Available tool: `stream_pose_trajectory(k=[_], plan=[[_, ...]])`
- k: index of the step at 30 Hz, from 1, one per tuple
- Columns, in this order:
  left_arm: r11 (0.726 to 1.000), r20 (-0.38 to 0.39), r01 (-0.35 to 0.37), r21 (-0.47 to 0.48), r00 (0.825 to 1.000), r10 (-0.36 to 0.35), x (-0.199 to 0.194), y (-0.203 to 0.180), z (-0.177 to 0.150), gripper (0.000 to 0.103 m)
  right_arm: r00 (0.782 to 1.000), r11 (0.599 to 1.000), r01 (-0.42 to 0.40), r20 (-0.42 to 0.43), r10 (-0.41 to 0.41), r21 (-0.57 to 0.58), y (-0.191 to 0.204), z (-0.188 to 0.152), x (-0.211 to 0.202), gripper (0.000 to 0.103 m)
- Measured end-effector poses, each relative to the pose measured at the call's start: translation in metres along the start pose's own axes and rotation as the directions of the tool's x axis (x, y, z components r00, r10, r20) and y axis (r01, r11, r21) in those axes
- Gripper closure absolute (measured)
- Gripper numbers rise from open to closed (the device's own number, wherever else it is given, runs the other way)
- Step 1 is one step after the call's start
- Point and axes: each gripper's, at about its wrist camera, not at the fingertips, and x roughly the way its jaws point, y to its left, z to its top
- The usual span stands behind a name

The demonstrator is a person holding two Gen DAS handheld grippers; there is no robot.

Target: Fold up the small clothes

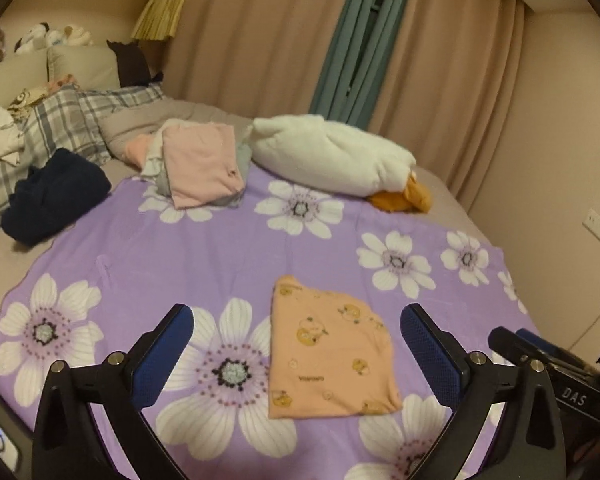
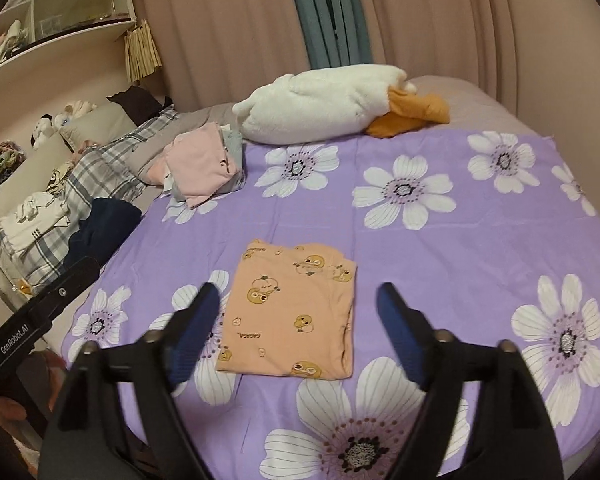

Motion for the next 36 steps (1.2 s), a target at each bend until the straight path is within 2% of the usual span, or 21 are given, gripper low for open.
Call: stream_pose_trajectory(k=[3, 6, 11, 15, 23, 27, 36], plan=[[1.000, -0.021, -0.007, -0.002, 1.000, 0.007, 0.002, -0.003, -0.003, 0.001, 1.000, 1.000, -0.027, 0.003, 0.027, -0.008, 0.001, -0.002, -0.004, 0.006], [1.000, -0.049, -0.028, -0.013, 0.998, 0.027, 0.006, -0.004, -0.007, 0.001, 1.000, 1.000, -0.021, 0.004, 0.021, 0.010, -0.002, -0.004, -0.004, 0.001], [0.996, -0.038, -0.010, -0.083, 0.999, 0.007, 0.000, 0.000, -0.010, 0.001, 1.000, 1.000, 0.005, -0.019, -0.004, 0.027, -0.004, -0.006, 0.001, 0.000], [0.995, -0.035, -0.010, -0.097, 0.999, 0.007, -0.002, 0.000, -0.009, 0.001, 1.000, 0.999, 0.012, -0.013, -0.011, 0.042, -0.005, -0.006, 0.001, 0.000], [0.996, -0.041, -0.015, -0.087, 0.999, 0.011, 0.000, 0.001, -0.010, 0.001, 0.998, 0.998, 0.058, -0.033, -0.057, 0.034, -0.003, -0.007, 0.008, 0.000], [0.997, -0.062, 0.006, -0.076, 0.998, -0.011, 0.003, -0.002, -0.011, 0.001, 0.998, 0.998, 0.052, -0.037, -0.052, 0.019, -0.003, -0.007, 0.011, 0.000], [0.998, -0.069, 0.004, -0.062, 0.998, -0.008, 0.005, -0.007, -0.012, 0.001, 0.998, 0.998, 0.065, -0.029, -0.064, 0.020, -0.004, -0.007, 0.010, 0.000]])
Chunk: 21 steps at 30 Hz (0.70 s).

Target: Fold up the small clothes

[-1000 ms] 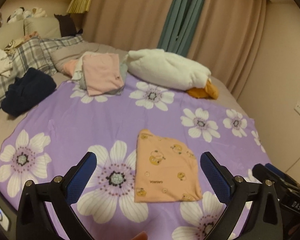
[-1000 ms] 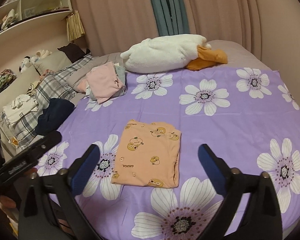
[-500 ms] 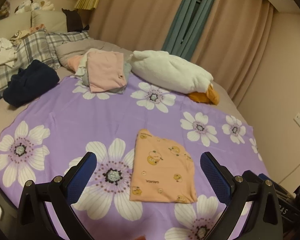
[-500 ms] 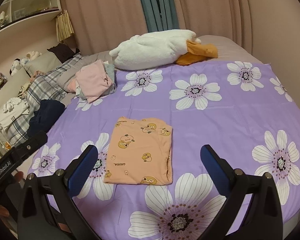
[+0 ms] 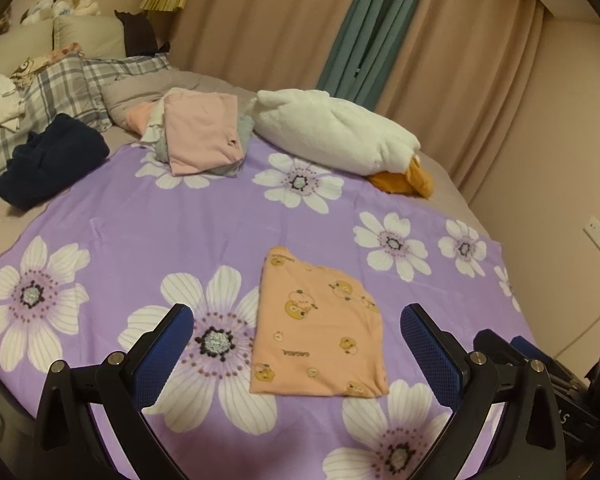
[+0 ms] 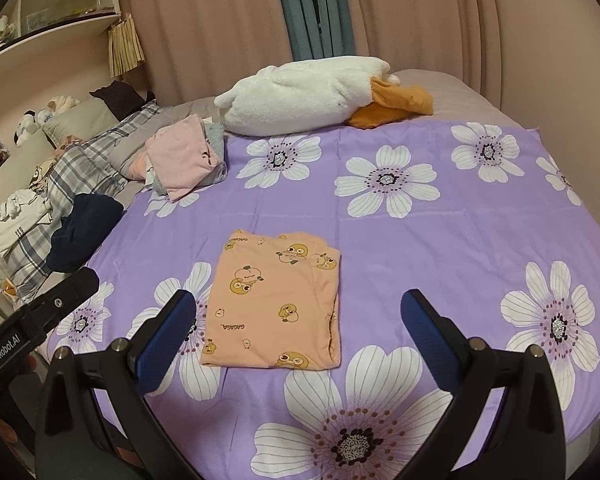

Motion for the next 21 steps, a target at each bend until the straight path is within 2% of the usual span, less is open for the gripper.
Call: stream_pose_trajectory(k=[21], plan=[[1.000, -0.024, -0.001, 0.005, 1.000, 0.001, 0.0033, -0.0050, -0.0034, 0.001, 1.000, 1.000, 0.003, 0.008, -0.003, 0.014, -0.0059, -0.0002, -0.0053, 0.000]])
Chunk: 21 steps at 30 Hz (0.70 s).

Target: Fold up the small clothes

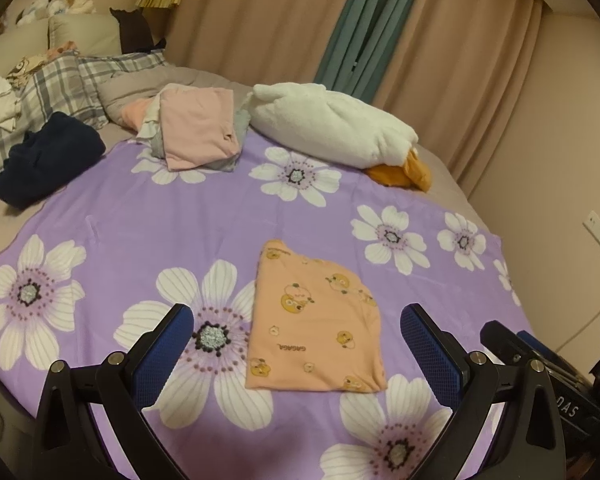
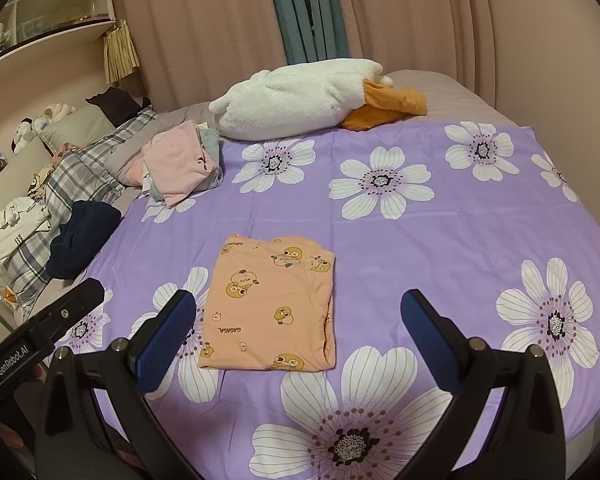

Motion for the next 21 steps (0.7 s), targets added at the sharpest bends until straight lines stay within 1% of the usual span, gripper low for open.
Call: stream_pose_trajectory(k=[21], plan=[[1.000, 0.000, -0.001, 0.009, 1.000, 0.001, 0.0005, -0.0008, 0.0005, 0.001, 1.000, 1.000, 0.007, -0.009, -0.007, -0.005, -0.0010, 0.0008, 0.0042, 0.000]])
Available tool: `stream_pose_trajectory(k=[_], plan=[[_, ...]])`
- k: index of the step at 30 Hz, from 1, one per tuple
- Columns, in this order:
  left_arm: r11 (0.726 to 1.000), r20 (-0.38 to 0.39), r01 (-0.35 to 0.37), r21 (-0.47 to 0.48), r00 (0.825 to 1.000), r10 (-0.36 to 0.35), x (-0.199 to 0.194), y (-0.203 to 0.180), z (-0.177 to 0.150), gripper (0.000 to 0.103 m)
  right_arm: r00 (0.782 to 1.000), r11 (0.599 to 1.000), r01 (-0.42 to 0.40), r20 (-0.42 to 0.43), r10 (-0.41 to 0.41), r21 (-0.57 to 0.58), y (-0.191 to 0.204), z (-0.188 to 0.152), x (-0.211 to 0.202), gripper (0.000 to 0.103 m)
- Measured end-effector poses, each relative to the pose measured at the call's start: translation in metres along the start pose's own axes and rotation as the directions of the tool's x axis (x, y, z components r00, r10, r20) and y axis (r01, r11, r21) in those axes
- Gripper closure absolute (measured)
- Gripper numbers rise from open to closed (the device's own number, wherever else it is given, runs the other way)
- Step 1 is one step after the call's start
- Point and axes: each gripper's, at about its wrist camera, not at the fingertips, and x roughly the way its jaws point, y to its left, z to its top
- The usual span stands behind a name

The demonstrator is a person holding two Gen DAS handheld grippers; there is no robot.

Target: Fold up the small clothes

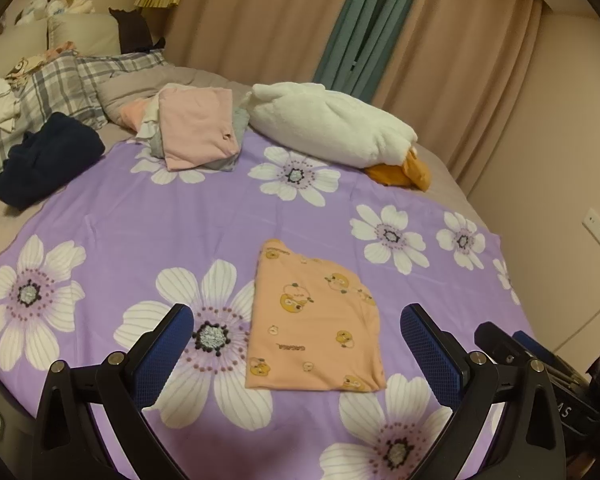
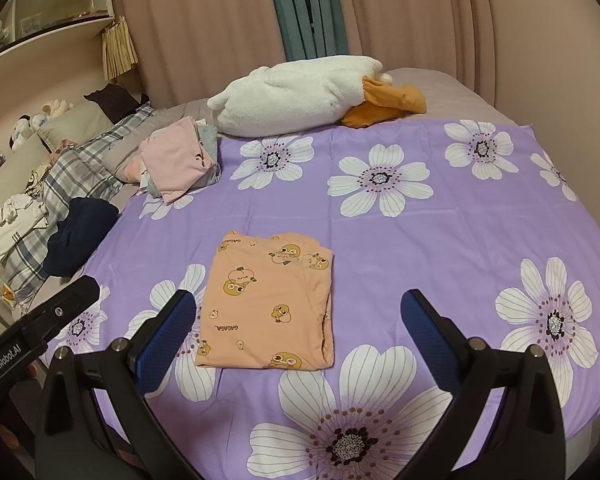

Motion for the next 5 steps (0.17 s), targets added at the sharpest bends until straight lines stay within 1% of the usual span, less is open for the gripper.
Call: stream_pose_trajectory(k=[5], plan=[[1.000, 0.006, -0.020, 0.003, 1.000, 0.020, -0.0002, -0.0013, -0.0012, 0.001, 1.000, 1.000, 0.002, -0.005, -0.002, -0.007, 0.0013, -0.0009, 0.0018, 0.000]])
